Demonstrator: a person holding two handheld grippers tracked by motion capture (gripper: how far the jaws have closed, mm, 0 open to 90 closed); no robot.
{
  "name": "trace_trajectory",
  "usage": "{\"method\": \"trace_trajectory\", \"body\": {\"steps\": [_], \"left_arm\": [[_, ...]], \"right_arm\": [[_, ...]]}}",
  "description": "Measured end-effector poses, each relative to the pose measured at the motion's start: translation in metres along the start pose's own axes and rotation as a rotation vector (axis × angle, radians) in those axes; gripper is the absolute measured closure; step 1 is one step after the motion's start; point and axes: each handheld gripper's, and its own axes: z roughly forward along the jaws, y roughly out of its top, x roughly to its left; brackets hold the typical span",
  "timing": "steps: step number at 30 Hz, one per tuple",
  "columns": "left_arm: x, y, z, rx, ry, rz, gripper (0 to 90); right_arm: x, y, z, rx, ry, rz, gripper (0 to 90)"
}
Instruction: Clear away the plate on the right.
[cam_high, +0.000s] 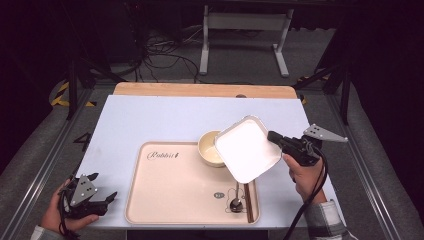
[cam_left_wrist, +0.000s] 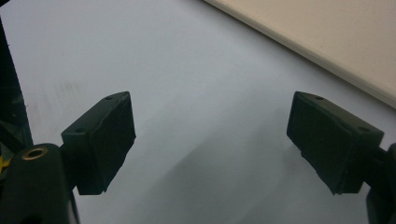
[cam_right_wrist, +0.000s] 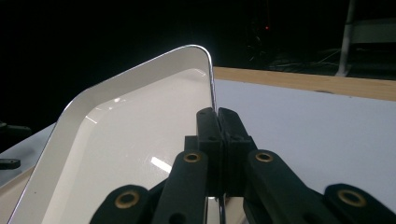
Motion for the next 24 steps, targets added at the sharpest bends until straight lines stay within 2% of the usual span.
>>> {"method": "trace_trajectory", "body": {"steps": [6,9,12,14,16,21,24], "left_arm": [[0.0,-0.002,-0.002,0.0,0.006,-0.006,16.1],[0.0,-0.004,-0.004,0.002,0.008,-0.011,16.1],[0.0,-0.005,-0.005,0.007,0.012,-0.01,16.1],[0.0,-0.006,-0.006,0.009,0.015,-0.013,16.1],[0.0,-0.007,-0.007,0.008,0.018,-0.015,16.1],[-0.001,-0.008,-0.008,0.008,0.019,-0.019,16.1],[-0.001,-0.009,-0.008,0.009,0.018,-0.022,16.1]], "right_arm": [[0.014,-0.001,0.014,0.035,0.041,-0.034,88.9],[0.027,-0.003,0.028,0.068,0.081,-0.064,88.9],[0.031,-0.004,0.034,0.083,0.094,-0.083,88.9],[0.04,-0.007,0.046,0.115,0.118,-0.105,88.9],[0.043,-0.008,0.048,0.121,0.123,-0.11,88.9],[0.061,-0.012,0.068,0.17,0.169,-0.16,88.9],[0.068,-0.015,0.076,0.193,0.184,-0.174,88.9]]}}
